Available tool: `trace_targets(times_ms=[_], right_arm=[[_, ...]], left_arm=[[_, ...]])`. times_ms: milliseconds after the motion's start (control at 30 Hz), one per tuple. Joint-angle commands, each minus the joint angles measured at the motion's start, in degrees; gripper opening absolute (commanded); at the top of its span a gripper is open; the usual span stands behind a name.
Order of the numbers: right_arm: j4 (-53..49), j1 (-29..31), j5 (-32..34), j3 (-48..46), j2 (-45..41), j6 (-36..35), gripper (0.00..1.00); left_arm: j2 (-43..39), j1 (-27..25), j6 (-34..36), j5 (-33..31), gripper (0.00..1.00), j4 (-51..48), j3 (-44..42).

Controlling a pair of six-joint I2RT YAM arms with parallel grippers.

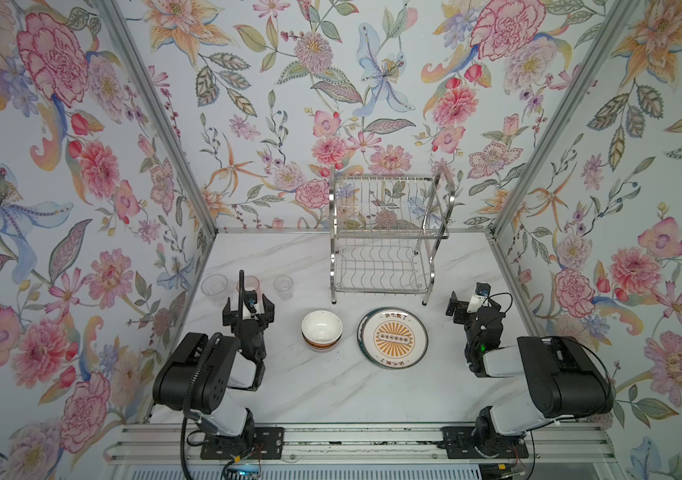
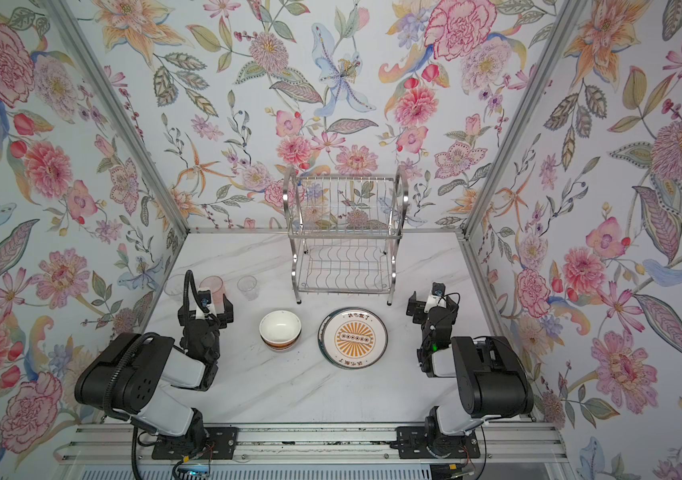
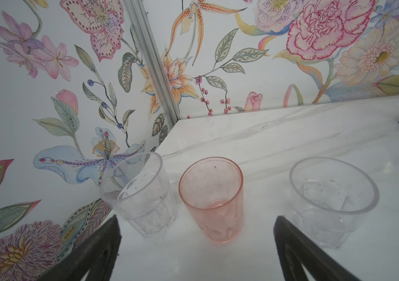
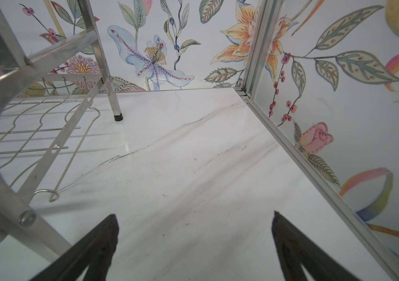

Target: Unload the mixed dishes from the dish rack

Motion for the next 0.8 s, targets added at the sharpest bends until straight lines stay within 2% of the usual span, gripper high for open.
trace_targets(times_ms=[0,767], right_arm=[[0.2,0.5,0.9,0.5,0.3,-0.7,0.99],[0.2,0.5,0.8,0.5,0.4,-0.8,0.99]], left_arm=[[-0.4,0.6,-1.0,-0.4,0.99,1.2,0.6],[-0.4,0.6,-1.1,-0.2,0.99,0.5,0.5]])
